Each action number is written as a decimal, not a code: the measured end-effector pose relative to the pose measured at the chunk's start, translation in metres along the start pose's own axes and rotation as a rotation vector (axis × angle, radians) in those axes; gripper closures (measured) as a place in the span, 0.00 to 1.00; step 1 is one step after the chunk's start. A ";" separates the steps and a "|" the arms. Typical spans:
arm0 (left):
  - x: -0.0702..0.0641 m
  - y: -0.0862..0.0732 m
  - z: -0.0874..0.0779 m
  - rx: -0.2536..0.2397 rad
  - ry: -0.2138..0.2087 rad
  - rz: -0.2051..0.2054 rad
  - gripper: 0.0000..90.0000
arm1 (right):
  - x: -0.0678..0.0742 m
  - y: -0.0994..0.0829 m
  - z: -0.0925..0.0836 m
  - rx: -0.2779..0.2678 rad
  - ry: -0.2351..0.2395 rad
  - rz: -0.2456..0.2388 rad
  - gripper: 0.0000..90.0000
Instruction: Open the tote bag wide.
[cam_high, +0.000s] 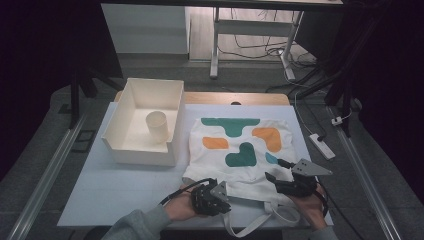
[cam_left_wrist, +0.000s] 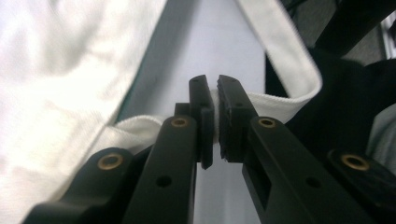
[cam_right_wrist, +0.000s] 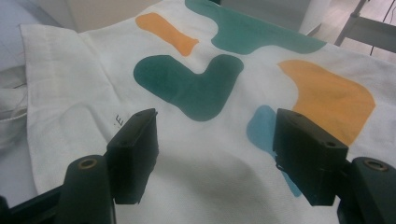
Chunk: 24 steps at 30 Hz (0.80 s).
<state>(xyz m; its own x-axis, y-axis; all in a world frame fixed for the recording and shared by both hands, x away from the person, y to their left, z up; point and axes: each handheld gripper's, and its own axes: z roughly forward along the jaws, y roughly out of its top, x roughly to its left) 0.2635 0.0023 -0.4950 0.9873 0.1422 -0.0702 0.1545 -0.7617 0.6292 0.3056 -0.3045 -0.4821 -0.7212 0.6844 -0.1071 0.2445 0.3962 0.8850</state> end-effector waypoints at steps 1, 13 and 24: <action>0.000 0.001 -0.003 -0.012 -0.001 -0.001 0.94 | 0.000 0.000 0.000 0.000 0.000 0.000 0.35; 0.017 0.004 -0.032 -0.150 0.036 -0.093 0.94 | 0.000 0.000 0.001 0.005 0.004 0.002 0.35; 0.035 0.010 -0.051 -0.238 0.088 -0.152 0.94 | 0.001 0.002 0.000 -0.002 0.004 -0.001 0.35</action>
<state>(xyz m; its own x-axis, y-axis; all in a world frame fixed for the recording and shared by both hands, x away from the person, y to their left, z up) 0.2976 0.0323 -0.4517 0.9451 0.3052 -0.1169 0.2772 -0.5592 0.7813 0.3055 -0.3031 -0.4803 -0.7238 0.6818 -0.1059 0.2429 0.3954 0.8858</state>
